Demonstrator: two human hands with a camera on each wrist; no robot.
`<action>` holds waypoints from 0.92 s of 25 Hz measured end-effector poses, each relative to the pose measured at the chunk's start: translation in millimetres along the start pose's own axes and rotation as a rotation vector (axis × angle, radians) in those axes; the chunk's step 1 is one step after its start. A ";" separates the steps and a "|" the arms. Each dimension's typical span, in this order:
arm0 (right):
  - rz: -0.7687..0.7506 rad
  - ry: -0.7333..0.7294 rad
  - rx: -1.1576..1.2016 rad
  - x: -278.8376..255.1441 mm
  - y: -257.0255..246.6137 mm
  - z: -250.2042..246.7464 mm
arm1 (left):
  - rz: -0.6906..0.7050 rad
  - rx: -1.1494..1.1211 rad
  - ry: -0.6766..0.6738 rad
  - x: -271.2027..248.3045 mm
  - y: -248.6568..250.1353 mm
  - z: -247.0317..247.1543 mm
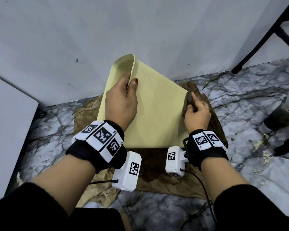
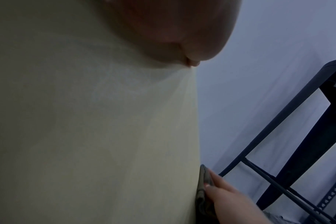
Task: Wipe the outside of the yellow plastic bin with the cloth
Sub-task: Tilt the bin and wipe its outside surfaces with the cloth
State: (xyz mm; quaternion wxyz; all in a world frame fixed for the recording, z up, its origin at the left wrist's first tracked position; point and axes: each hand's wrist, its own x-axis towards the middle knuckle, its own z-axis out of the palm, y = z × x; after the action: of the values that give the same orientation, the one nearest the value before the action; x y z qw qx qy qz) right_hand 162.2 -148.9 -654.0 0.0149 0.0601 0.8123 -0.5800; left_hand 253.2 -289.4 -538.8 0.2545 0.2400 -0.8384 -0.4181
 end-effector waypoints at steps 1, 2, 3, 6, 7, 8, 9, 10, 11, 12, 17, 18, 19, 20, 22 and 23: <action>0.028 0.008 0.009 1.2 5.5 -1.2 | 0.004 -0.002 0.001 0.0 -0.2 0.3; 0.052 0.015 0.014 1.6 9.9 -2.7 | 0.007 -0.006 0.000 -0.2 0.0 1.1; 0.074 0.018 0.019 1.0 12.9 -3.6 | 0.009 -0.006 0.000 -0.1 -0.1 1.7; 0.137 0.019 0.076 -2.4 15.1 -6.3 | 0.018 0.007 -0.002 -1.0 0.9 1.3; 0.145 0.018 0.095 -4.2 13.2 -6.3 | 0.021 0.001 0.000 -0.7 1.1 0.3; 0.140 0.010 0.104 -6.2 10.0 -5.9 | 0.015 -0.011 0.004 -0.3 1.0 -0.6; 0.120 -0.005 0.101 -8.9 5.3 -5.0 | 0.006 -0.029 0.005 0.0 1.1 -1.2; 0.088 -0.026 0.094 -11.6 -1.2 -3.3 | -0.006 -0.043 0.004 0.5 1.5 -1.2; 0.047 -0.051 0.086 -14.4 -10.4 -1.1 | -0.016 -0.055 0.002 1.0 1.5 -0.6; -0.002 -0.074 0.079 -17.8 -20.7 1.5 | -0.021 -0.064 0.001 1.0 1.7 0.1; -0.271 -0.132 0.156 -33.1 -74.9 12.1 | 0.047 -0.102 0.014 0.4 0.1 1.9; -0.306 -0.131 0.159 -34.1 -82.7 11.9 | 0.073 -0.109 0.004 0.1 0.3 1.6; -0.338 -0.128 0.157 -34.4 -88.9 11.1 | 0.095 -0.112 -0.019 0.1 -0.8 1.4; -0.367 -0.129 0.156 -34.1 -93.2 9.8 | 0.112 -0.115 -0.053 -0.2 -2.5 0.7; -0.394 -0.133 0.160 -31.6 -98.9 7.4 | 0.147 -0.100 -0.127 0.1 -3.6 -1.8; -0.390 -0.135 0.165 -30.4 -99.8 6.1 | 0.161 -0.072 -0.159 1.3 -3.9 -3.0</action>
State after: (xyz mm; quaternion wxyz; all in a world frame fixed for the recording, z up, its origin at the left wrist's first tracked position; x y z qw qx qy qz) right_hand 180.5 -189.0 -559.3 -0.0482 -0.1362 0.7553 -0.6393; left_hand 254.8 -294.0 -540.1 0.2283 0.1286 -0.8569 -0.4440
